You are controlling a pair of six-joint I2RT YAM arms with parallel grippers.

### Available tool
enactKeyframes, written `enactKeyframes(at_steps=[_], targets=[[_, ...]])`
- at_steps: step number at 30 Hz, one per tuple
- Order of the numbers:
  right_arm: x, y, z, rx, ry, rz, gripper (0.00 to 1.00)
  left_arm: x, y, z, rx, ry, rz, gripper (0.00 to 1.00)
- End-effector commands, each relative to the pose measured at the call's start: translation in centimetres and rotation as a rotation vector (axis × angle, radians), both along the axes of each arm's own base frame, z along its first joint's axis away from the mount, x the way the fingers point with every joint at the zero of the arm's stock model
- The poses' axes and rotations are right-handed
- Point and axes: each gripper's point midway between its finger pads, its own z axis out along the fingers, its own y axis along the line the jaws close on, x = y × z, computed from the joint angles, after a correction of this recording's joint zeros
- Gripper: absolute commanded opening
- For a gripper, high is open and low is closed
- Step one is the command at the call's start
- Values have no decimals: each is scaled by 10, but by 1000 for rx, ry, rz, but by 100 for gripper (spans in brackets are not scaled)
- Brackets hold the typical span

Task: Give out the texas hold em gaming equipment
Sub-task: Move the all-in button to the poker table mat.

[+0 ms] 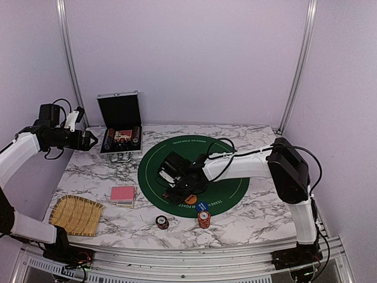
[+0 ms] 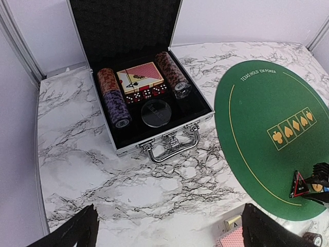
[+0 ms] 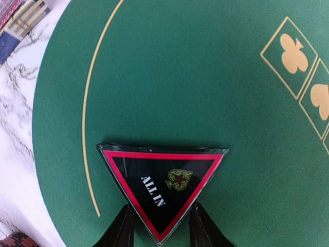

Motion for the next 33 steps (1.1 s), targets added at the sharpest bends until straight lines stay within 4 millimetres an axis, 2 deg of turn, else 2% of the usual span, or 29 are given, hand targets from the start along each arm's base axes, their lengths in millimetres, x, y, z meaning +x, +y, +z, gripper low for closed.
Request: enactKeyframes(at_steps=[1, 7, 10, 15, 22, 27, 29, 33], targets=[[24, 24, 0, 45, -72, -41, 34, -4, 0, 13, -9, -11, -2, 99], [60, 38, 1, 118, -92, -114, 32, -8, -1, 11, -3, -3, -9, 99], [77, 55, 9, 182, -110, -111, 32, -11, -1, 10, -6, 3, -13, 99], [93, 79, 17, 251, -142, -69, 32, -17, -6, 3, -21, 26, -31, 99], [118, 87, 15, 301, -138, -85, 32, -22, -8, -5, -29, 52, -44, 99], [121, 101, 23, 343, -145, -26, 33, -25, -9, -6, -28, 60, -52, 99], [123, 98, 27, 329, -147, -28, 37, -25, -9, -8, -23, 65, -56, 99], [119, 78, 50, 301, -177, -39, 57, -26, -11, -8, -32, 69, -68, 99]])
